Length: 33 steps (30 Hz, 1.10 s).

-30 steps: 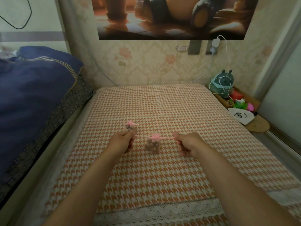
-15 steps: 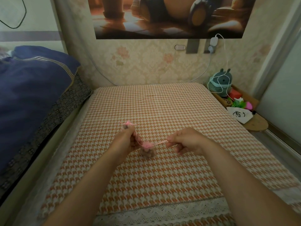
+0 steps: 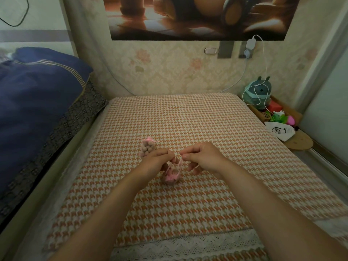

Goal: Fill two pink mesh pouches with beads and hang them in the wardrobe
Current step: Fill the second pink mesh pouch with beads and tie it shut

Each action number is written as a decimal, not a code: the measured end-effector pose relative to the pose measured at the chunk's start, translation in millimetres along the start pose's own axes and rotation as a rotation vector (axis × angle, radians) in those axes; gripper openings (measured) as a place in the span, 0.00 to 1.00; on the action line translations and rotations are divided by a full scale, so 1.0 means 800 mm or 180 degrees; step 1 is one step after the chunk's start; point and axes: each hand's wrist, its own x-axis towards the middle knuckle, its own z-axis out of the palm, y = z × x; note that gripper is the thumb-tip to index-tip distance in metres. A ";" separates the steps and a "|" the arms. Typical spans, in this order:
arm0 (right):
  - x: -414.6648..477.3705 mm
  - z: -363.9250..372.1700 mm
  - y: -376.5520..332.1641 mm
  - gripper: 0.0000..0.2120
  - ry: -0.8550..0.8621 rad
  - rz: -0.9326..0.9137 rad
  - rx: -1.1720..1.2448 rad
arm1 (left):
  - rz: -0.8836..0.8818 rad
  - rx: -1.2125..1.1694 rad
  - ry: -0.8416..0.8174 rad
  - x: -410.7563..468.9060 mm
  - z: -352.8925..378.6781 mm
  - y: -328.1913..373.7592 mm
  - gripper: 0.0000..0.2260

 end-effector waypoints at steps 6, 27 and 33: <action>0.009 0.018 -0.007 0.10 0.0467 -0.0114 0.0100 | -0.0069 0.0192 -0.0233 0.000 -0.004 0.003 0.12; 0.010 0.037 0.000 0.07 0.0194 -0.0239 -0.0737 | -0.0348 -0.0156 0.0096 0.009 -0.012 -0.002 0.12; 0.009 0.045 -0.004 0.08 -0.0027 -0.0025 -0.0294 | -0.0356 0.0075 0.0156 0.008 -0.012 0.000 0.16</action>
